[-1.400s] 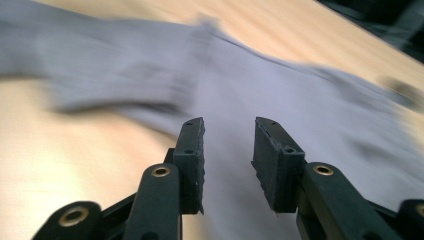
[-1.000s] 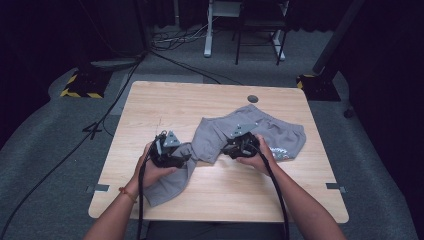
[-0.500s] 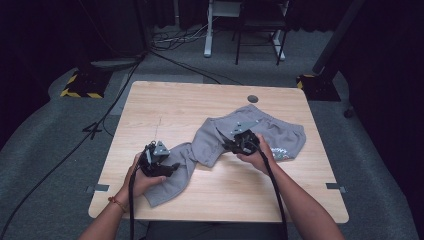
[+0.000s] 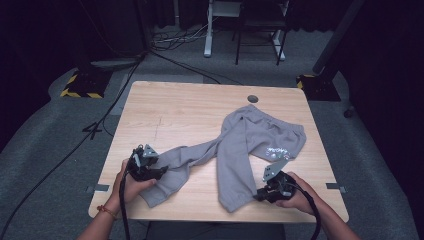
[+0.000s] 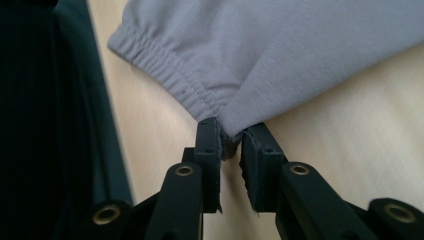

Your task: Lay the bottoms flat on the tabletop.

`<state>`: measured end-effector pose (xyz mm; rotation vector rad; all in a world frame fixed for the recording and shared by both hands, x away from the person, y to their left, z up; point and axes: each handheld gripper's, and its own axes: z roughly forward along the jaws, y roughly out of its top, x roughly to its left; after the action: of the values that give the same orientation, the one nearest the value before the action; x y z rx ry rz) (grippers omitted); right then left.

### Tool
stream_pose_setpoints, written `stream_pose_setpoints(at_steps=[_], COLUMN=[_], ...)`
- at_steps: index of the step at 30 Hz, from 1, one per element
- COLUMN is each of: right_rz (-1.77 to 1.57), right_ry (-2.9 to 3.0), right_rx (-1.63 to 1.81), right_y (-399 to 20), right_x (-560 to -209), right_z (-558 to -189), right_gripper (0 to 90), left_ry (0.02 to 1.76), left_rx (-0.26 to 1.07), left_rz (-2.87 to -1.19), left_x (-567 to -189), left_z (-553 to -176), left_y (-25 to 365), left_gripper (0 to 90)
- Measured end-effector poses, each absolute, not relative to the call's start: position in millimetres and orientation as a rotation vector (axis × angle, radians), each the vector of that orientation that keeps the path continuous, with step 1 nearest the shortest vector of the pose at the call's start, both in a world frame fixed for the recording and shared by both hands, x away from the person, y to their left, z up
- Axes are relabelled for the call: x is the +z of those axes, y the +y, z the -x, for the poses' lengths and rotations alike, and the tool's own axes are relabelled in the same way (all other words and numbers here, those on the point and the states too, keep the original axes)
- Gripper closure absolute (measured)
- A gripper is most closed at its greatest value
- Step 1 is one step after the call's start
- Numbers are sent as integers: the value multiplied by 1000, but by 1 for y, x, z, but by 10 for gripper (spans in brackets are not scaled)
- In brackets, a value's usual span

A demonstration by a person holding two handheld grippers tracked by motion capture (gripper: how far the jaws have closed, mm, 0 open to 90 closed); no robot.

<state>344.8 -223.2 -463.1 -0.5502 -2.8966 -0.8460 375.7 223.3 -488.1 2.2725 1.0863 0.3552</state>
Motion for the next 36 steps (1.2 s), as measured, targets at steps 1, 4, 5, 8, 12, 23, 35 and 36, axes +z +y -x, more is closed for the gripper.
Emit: stream_pose_setpoints(at_steps=[1,4,5,8,12,23,35,36], right_rz=[551,565,585,643,782,889,747,730], right_ry=[-2888,-2887,-2886,-2871,-2893,-3010,-3089,-3086], right_rx=[-831,-807,-838,-888,-934,-1147,-853,-822], right_y=[-228,-237,-239,-243,-247,-195,-211,-216], right_x=[-464,-463,-462,-461,-464,-467,-474,-473], right_z=[-342,-340,-341,-345,-353,-388,-364,-359], right_gripper=[766,738,733,648,519,481,744,743], left_ry=[1086,1057,1048,1023,967,861,935,942], left_rx=[350,358,352,346,374,355,504,515], left_rz=[-2280,-2275,-2260,-2222,-2216,-2280,-2320,-2317], left_x=[-488,-485,-484,-479,-475,-471,-487,-487], left_z=[-375,-377,-379,-388,-408,-477,-475,-474], left_y=[223,219,217,205,180,81,81,86], left_gripper=[436,394,384,371,351,386,632,658])
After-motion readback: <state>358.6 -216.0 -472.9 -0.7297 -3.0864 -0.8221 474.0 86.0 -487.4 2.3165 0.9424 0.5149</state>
